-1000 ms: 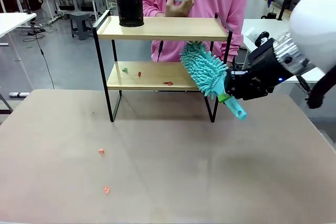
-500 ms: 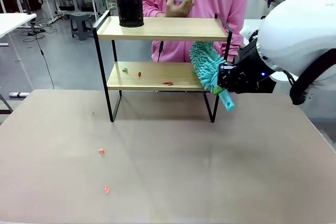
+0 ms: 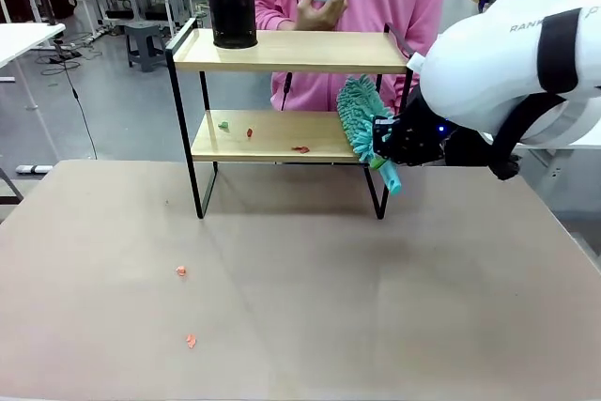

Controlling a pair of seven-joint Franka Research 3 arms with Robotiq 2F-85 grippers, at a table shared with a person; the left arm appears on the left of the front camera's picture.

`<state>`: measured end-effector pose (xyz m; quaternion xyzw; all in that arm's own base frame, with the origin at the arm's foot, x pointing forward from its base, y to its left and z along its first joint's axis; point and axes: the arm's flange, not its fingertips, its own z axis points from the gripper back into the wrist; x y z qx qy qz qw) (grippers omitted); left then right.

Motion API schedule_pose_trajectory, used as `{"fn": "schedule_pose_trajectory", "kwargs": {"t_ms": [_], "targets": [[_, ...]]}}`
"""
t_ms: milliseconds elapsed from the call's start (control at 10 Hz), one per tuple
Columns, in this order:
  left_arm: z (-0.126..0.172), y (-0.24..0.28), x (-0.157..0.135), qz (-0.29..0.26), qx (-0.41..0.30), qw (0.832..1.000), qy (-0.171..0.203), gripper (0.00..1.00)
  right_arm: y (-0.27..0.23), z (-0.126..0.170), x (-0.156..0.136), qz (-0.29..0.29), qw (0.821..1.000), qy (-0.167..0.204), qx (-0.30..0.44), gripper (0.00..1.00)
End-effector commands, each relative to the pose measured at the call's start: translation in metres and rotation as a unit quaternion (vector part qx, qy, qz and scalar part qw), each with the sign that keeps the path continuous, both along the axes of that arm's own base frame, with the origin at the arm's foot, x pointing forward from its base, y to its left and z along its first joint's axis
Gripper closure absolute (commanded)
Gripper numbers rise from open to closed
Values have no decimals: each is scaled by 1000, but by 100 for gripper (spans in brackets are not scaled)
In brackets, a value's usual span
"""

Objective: Clean the shelf.
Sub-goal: Clean the remaining tier of the Shelf with the Duster once objects are removed.

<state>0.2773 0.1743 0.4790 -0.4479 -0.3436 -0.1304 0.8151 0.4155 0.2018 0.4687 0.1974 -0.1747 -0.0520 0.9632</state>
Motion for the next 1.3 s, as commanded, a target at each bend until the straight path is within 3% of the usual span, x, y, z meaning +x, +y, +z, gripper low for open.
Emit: {"fn": "schedule_pose_trajectory", "kwargs": {"t_ms": [0,300,500,1200], "targets": [[1,-1,1,-2,-6,1000,-16,0,13,5,4,3,1000,3,2,88],[1,-1,1,-2,-6,1000,-16,0,35,2,2,95,993,51,42,88],[1,-1,1,-2,-6,1000,-16,0,43,2,3,119,989,69,53,88],[1,-1,1,-2,-6,1000,-16,0,119,-2,22,198,976,78,41,88]]}}
